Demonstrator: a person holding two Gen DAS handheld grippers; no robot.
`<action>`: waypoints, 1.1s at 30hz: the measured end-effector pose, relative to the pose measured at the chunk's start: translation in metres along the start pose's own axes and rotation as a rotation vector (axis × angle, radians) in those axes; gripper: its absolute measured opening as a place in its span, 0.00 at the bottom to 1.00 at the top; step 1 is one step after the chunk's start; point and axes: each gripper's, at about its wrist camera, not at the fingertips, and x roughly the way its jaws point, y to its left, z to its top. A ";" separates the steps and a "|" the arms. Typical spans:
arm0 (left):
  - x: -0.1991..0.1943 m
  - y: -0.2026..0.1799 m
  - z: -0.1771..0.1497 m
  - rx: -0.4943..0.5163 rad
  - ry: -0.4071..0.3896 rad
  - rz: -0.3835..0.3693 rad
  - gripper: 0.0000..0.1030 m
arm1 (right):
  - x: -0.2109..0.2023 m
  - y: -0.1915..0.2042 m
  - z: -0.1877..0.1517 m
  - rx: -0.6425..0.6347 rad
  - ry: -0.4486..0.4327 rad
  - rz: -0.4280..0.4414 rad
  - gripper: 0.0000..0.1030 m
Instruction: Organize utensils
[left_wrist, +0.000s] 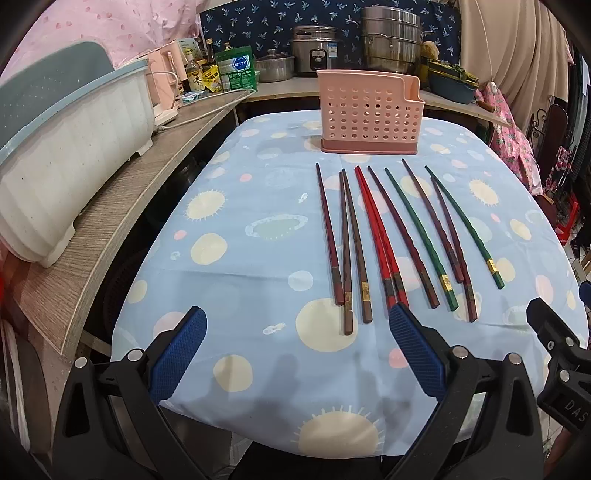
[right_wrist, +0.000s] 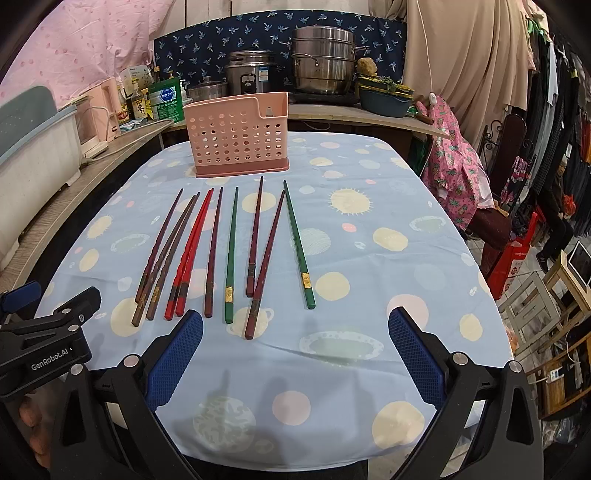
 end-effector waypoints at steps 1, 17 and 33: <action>0.000 -0.001 -0.001 0.002 -0.001 0.001 0.92 | 0.000 0.000 0.000 0.000 0.000 0.000 0.93; 0.002 -0.002 -0.002 0.010 0.016 0.002 0.92 | 0.002 0.003 -0.002 -0.005 -0.003 0.003 0.93; -0.001 -0.004 -0.002 0.012 0.013 -0.011 0.92 | -0.001 0.003 -0.001 -0.010 -0.008 0.003 0.93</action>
